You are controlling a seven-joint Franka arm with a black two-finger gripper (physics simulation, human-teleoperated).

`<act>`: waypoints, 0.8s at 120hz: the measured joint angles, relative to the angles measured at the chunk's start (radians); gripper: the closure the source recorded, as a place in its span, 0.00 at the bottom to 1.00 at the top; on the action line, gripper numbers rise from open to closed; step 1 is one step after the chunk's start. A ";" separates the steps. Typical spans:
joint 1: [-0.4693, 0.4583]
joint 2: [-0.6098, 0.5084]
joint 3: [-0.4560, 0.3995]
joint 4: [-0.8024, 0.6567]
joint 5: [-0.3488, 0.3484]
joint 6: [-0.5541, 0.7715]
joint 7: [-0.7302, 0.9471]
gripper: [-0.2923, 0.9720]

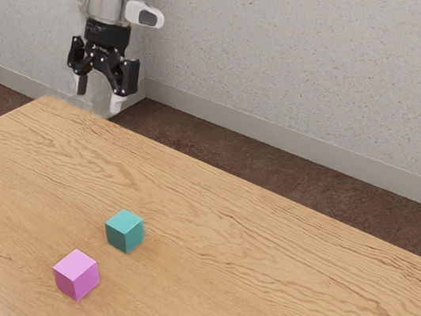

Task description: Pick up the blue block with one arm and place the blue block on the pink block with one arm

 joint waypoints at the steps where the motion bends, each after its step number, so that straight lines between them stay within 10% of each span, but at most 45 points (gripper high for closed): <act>1: 0.000 0.000 0.000 0.000 0.000 0.013 0.000 0.23; 41: 0.009 -0.019 -0.005 0.002 0.004 0.264 -0.001 0.23; 96: -0.004 -0.103 -0.017 -0.617 -0.007 0.684 -0.002 0.23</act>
